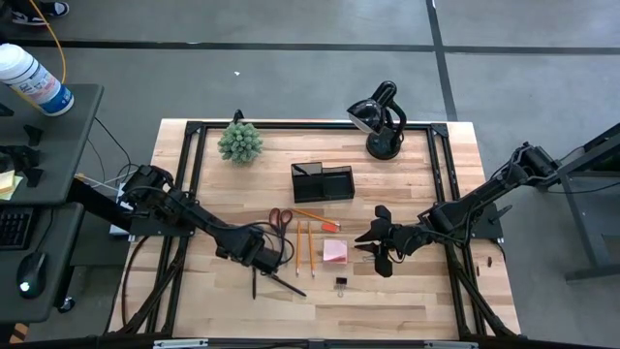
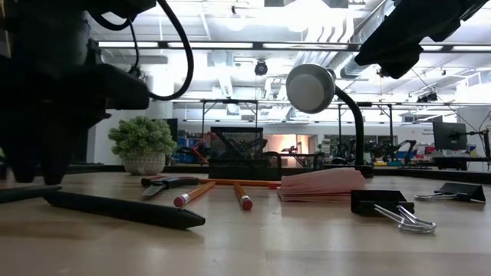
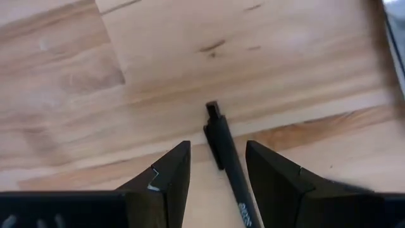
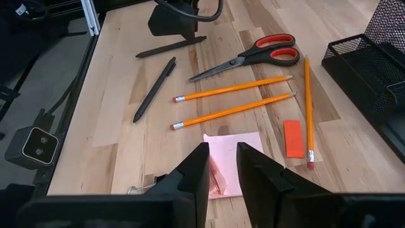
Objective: Pick and place office supplies into organizer
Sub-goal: Put the left black pen into the desk organizer
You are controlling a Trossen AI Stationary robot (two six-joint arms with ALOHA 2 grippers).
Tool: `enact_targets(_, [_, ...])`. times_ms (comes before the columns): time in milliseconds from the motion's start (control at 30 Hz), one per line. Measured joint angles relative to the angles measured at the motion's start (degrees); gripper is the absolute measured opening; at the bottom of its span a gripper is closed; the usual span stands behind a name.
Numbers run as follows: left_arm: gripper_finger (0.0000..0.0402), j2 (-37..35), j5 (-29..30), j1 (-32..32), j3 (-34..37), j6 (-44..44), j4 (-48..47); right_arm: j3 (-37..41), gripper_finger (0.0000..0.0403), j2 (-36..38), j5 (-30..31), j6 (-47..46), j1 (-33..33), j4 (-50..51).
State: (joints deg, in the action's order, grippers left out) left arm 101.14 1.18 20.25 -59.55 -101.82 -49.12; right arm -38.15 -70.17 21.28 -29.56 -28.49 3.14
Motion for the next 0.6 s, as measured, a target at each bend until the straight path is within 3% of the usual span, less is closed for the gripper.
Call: enact_targets(600, [0.0143,0.00,2.51,0.00,0.00,10.28,2.76,0.07,0.0074,0.00,0.00,0.00,-0.01,0.00])
